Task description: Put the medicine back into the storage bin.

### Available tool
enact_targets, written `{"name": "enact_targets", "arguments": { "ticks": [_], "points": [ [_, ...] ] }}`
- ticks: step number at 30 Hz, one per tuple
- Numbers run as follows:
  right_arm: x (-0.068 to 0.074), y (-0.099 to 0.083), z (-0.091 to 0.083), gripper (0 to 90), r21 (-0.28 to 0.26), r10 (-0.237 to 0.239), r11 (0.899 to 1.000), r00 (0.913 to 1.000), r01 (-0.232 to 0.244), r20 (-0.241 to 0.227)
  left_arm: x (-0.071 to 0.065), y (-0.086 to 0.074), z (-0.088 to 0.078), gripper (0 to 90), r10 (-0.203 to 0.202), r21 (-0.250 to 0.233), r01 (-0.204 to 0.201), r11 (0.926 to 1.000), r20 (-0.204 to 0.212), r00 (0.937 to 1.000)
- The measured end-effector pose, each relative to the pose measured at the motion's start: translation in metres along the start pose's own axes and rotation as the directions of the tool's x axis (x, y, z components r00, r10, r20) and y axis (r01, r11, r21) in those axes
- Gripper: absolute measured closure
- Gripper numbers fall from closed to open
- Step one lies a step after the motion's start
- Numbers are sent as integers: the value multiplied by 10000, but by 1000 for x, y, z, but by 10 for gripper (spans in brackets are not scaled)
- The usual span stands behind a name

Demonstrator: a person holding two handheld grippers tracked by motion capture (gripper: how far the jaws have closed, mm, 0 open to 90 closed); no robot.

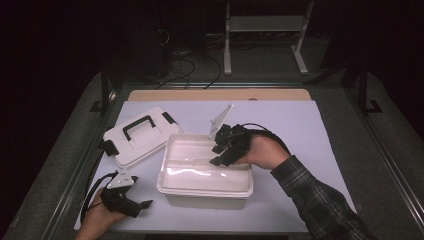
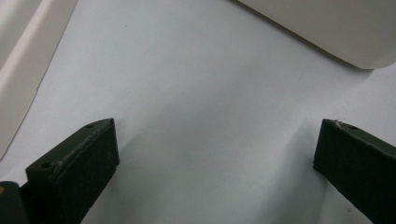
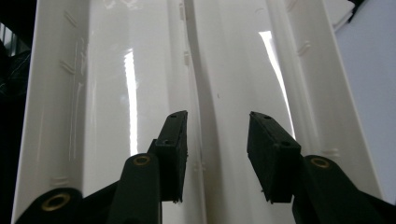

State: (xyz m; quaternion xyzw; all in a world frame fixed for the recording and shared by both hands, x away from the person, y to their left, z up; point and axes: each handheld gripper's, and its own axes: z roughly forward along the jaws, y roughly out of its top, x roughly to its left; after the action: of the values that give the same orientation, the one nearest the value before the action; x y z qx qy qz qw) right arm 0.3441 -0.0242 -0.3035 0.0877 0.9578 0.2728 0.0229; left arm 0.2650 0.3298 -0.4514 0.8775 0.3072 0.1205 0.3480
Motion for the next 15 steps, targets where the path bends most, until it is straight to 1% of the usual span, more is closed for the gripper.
{"name": "enact_targets", "arguments": {
  "ticks": [2,3,5,7,8,10,14,15],
  "points": [
    [0,4,4,607,140,-71,9999,9999,73,-128,0,0,0,0,3,-1,-3,10000,-1,10000],
    [0,8,8,645,320,-176,9993,9995,184,-274,0,0,0,0,8,-5,-8,10000,-3,10000],
    [0,10,10,657,369,-211,9991,9993,222,-308,0,0,0,0,6,-5,-6,10000,1,10000],
    [1,12,14,680,511,-231,9984,9988,254,-443,0,0,0,0,2,-4,-2,10000,3,10000],
    [1,15,18,709,636,-307,9974,9985,336,-453,0,0,0,0,-6,-6,6,10000,3,10000],
    [2,15,20,727,634,-344,9973,9982,375,-494,0,0,0,0,-5,-5,5,10000,2,10000],
    [2,18,24,823,752,-344,9964,9975,390,-613,0,0,0,0,-6,-6,6,10000,3,10000],
    [3,19,24,840,804,-277,9962,9977,327,-619,0,0,0,0,-4,-8,4,10000,2,10000]
  ]
}}
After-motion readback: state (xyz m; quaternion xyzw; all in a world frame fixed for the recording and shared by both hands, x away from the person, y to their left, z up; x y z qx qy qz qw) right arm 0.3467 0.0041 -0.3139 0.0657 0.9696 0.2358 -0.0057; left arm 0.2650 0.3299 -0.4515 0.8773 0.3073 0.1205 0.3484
